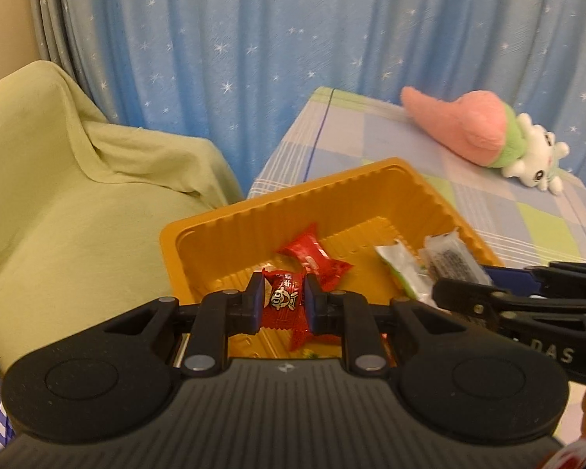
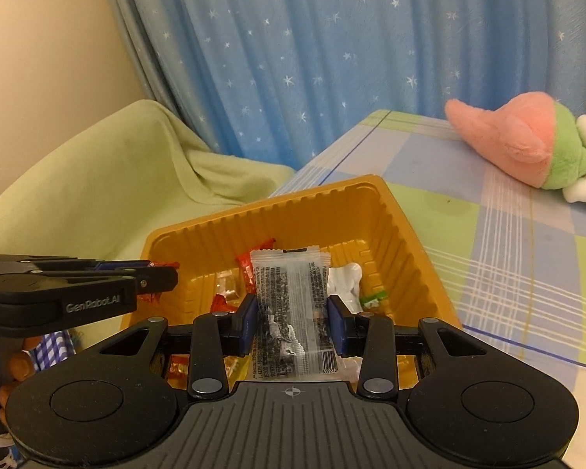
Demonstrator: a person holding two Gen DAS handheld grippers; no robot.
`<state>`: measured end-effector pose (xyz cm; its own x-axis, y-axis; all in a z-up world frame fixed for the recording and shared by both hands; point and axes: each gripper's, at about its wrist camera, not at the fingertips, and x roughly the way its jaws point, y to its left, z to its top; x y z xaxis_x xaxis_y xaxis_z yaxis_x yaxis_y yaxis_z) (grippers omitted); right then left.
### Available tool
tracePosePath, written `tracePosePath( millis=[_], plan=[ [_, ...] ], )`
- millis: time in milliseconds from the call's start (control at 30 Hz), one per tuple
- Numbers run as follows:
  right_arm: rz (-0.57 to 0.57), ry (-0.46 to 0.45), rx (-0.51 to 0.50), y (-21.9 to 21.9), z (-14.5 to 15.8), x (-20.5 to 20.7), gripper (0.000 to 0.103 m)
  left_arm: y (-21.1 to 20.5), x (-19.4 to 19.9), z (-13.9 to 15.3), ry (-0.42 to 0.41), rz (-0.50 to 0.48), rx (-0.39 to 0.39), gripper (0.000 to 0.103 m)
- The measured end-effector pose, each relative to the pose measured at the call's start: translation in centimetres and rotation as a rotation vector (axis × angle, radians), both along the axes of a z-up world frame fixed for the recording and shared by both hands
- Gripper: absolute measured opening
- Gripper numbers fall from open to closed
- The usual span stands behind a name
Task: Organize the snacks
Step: 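Carry both snacks over the tray and open both tools to drop them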
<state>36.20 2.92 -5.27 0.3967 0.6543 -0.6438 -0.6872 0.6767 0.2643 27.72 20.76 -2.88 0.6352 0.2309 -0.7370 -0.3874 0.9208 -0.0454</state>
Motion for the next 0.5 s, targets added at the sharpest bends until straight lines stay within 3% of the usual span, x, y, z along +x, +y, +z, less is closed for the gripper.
tracePosePath(
  millis=[400, 500],
  plan=[
    [-0.035, 0.024, -0.016, 1.4, -0.8, 1.7, 0.038, 2.3, 2.2, -2.1, 0.043, -0.010, -0.015, 0.020],
    [-0.042, 0.027, -0.020, 1.6, -0.9, 1.7, 0.038, 2.5, 2.3, -2.2, 0.044, -0.020, -0.024, 0.025]
  ],
)
